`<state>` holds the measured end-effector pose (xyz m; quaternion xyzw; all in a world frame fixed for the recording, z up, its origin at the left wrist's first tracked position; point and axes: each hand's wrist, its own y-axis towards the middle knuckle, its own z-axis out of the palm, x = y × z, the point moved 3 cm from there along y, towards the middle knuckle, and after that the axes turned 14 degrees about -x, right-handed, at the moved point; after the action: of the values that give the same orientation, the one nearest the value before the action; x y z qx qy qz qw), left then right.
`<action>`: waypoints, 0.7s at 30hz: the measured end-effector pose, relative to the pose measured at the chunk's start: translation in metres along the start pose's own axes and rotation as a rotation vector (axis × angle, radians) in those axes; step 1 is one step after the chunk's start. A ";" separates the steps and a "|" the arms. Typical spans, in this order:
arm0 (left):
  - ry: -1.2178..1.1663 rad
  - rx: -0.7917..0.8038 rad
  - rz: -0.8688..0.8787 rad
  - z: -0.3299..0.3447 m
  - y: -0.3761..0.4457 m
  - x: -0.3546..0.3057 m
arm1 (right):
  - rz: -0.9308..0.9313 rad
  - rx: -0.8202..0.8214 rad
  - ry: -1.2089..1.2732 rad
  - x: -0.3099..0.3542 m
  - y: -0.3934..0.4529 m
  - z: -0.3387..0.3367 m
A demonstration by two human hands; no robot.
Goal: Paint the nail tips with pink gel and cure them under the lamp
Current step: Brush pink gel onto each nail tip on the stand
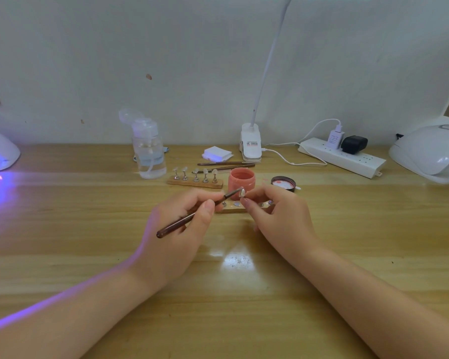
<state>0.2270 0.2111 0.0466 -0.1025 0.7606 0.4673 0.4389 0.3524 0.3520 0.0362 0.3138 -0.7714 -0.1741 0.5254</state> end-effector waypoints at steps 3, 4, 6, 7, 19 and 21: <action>-0.012 0.002 0.005 -0.003 0.000 0.000 | -0.008 0.005 -0.003 0.000 0.000 0.000; -0.029 -0.002 0.010 -0.004 -0.001 0.000 | -0.011 0.004 -0.005 0.000 0.000 0.000; -0.060 -0.014 0.018 -0.005 0.000 -0.001 | -0.014 0.001 -0.011 0.000 0.000 0.000; -0.070 -0.018 0.016 -0.004 0.000 -0.001 | -0.015 -0.001 -0.017 -0.001 0.000 0.000; -0.091 -0.039 -0.027 -0.004 0.000 -0.001 | -0.043 -0.023 -0.058 -0.001 0.000 0.000; -0.099 -0.037 -0.032 -0.002 0.000 -0.002 | -0.037 -0.021 -0.052 -0.002 0.000 0.000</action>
<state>0.2264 0.2092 0.0484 -0.0994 0.7274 0.4788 0.4813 0.3526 0.3534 0.0350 0.3178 -0.7770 -0.2000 0.5052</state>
